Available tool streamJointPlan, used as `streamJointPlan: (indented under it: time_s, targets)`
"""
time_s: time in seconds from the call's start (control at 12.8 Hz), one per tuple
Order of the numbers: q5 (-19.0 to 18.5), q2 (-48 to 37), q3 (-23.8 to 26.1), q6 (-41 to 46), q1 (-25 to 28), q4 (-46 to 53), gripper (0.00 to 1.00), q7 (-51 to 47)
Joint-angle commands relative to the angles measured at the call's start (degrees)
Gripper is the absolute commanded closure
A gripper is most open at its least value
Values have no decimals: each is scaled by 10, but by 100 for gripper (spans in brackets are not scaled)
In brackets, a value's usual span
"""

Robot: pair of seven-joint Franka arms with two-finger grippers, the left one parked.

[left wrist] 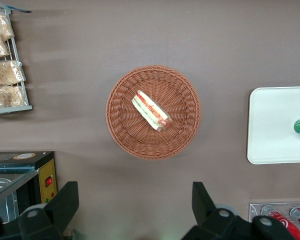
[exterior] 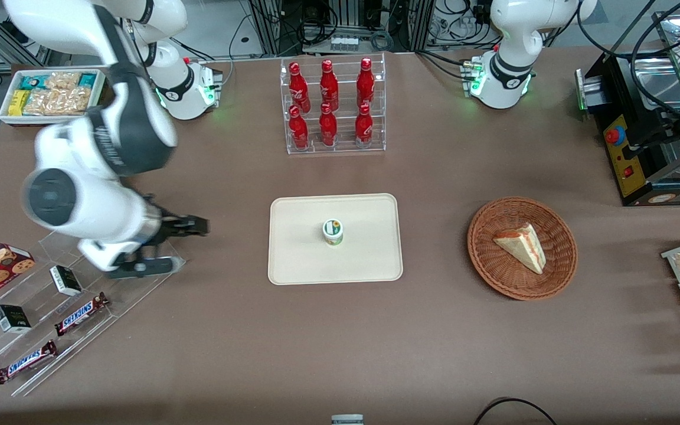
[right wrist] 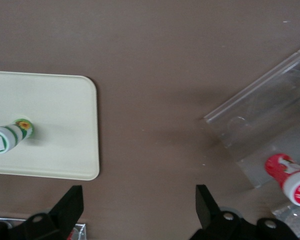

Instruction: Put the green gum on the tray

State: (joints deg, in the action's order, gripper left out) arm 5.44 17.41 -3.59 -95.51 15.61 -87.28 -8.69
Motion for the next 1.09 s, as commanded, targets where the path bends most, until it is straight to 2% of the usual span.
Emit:
streamJointPlan:
  time_s: [0.0,0.16,0.31,0.55,1.02]
  targets:
    - [1,-50,9,0,-43,-46,0,17]
    - [-17,-70,9,-1,-72,-65,0,88]
    - [-18,-84,12,0,-97,-76,0,104]
    - [-47,-132,68,3,-165,-114,0,107]
    - [-48,-194,68,120,-186,-114,0,97]
